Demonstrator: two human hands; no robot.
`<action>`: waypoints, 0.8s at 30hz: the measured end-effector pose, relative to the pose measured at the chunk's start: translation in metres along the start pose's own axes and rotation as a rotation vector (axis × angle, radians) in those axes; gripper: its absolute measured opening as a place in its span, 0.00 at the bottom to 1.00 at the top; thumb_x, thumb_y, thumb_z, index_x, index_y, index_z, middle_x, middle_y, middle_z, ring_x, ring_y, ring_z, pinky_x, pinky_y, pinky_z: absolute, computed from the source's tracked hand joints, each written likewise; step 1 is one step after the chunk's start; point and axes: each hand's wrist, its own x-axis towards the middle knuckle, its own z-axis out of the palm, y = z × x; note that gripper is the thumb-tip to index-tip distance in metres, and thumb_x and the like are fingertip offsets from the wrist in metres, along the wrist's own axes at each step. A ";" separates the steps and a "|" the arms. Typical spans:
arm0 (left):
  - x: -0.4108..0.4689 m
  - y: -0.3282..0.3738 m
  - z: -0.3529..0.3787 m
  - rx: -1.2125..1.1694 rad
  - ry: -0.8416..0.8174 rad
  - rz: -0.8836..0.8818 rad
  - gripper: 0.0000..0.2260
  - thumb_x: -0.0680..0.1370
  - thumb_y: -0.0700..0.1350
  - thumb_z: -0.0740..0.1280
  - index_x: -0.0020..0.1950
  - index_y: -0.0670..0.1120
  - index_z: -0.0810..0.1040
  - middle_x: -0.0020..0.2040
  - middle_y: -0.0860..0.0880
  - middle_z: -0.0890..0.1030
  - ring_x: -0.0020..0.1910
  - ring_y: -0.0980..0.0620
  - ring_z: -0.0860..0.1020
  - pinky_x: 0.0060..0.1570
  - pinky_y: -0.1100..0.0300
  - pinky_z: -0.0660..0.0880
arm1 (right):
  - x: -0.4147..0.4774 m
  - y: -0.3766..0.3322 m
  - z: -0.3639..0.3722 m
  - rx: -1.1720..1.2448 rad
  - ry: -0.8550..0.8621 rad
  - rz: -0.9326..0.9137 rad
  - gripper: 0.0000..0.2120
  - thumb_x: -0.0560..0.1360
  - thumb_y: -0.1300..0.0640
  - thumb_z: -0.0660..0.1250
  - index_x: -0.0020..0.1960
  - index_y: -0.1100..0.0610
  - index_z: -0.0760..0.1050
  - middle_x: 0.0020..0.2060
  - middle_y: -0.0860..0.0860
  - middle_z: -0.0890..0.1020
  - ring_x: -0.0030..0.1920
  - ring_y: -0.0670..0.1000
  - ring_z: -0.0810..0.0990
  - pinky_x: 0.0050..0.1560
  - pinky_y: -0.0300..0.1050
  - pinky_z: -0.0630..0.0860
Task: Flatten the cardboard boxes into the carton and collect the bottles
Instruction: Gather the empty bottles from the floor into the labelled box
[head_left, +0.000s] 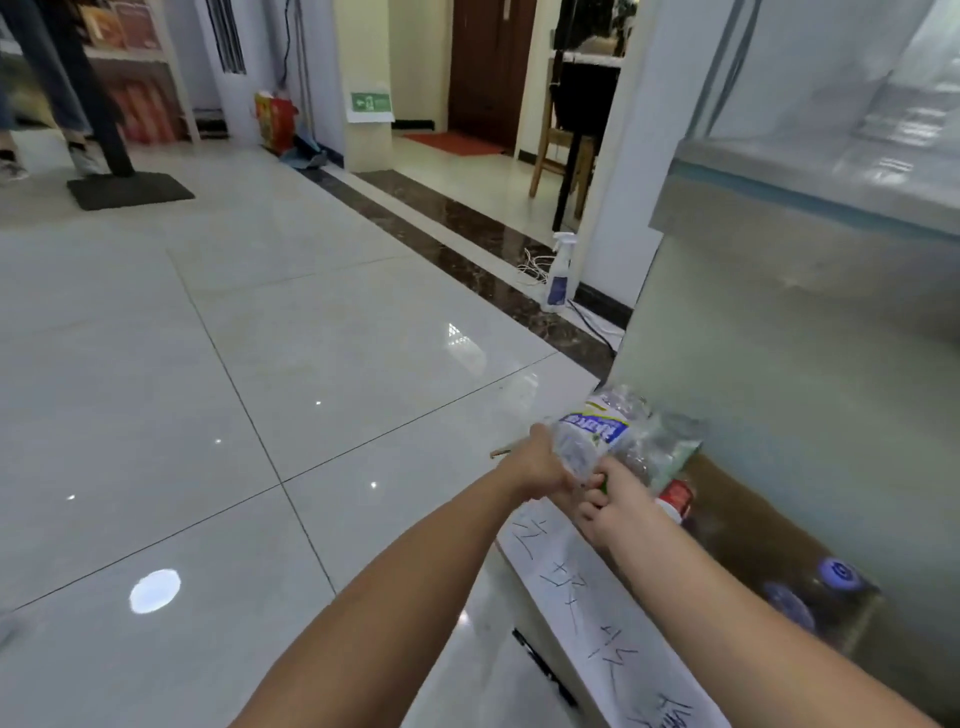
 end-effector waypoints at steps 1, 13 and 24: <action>0.006 0.003 0.013 0.154 0.002 0.043 0.27 0.74 0.43 0.70 0.67 0.37 0.64 0.57 0.41 0.77 0.50 0.45 0.78 0.39 0.67 0.75 | 0.008 0.000 -0.017 0.001 0.036 0.013 0.17 0.78 0.57 0.57 0.30 0.52 0.59 0.10 0.47 0.61 0.09 0.42 0.53 0.13 0.26 0.47; 0.047 -0.014 0.071 1.030 0.192 0.151 0.31 0.74 0.39 0.68 0.71 0.35 0.56 0.57 0.40 0.79 0.54 0.42 0.80 0.35 0.56 0.67 | 0.056 -0.006 -0.054 -0.107 0.180 0.123 0.19 0.77 0.61 0.60 0.29 0.55 0.59 0.10 0.47 0.60 0.08 0.43 0.53 0.16 0.23 0.49; 0.047 -0.032 0.018 0.621 0.100 0.177 0.31 0.76 0.48 0.65 0.76 0.48 0.57 0.68 0.42 0.62 0.60 0.39 0.74 0.52 0.51 0.73 | 0.048 -0.033 -0.029 -0.934 0.139 0.438 0.26 0.71 0.35 0.65 0.36 0.59 0.68 0.19 0.51 0.70 0.12 0.43 0.60 0.14 0.30 0.57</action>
